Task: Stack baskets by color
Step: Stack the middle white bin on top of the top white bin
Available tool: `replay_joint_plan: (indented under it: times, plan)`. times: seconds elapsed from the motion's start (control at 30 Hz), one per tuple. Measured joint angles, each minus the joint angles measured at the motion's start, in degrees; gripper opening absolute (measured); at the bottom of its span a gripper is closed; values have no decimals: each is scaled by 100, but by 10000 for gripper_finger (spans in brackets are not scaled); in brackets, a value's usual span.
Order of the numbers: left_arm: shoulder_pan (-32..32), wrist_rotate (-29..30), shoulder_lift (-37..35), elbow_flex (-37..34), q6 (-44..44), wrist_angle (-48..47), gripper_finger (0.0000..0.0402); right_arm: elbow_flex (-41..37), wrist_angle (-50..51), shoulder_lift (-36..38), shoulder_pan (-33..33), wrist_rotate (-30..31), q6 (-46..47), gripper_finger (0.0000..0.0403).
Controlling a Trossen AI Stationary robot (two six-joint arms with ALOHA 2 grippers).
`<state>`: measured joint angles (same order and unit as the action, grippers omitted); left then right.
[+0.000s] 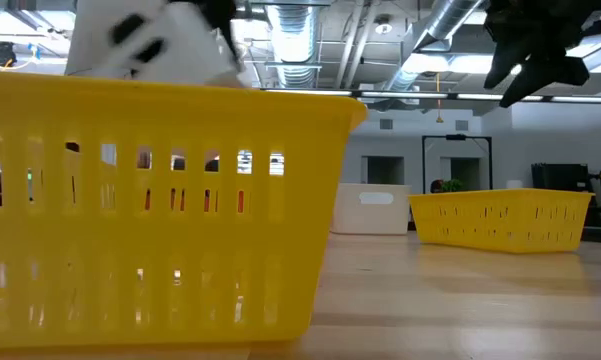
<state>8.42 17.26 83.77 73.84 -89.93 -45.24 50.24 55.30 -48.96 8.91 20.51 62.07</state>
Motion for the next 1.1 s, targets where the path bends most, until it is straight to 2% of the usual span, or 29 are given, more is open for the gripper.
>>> replay_joint_plan:
  times: [0.2,0.37,0.53,0.7,1.1]
  plan:
    - [-911,210,645,1063,1010,100,0,0,85,372,-6,278,88,225]
    - [-1525,62,1462,2117,1946,257,0,2,121,497,-7,584,301,225]
    - [-2076,-179,2346,3088,2509,400,0,2,126,519,-8,818,460,225]
    - [-2404,-695,3219,3878,2588,570,0,2,125,515,-101,827,547,225]
    - [-2636,-806,5056,5874,2614,413,0,2,127,515,-383,825,556,225]
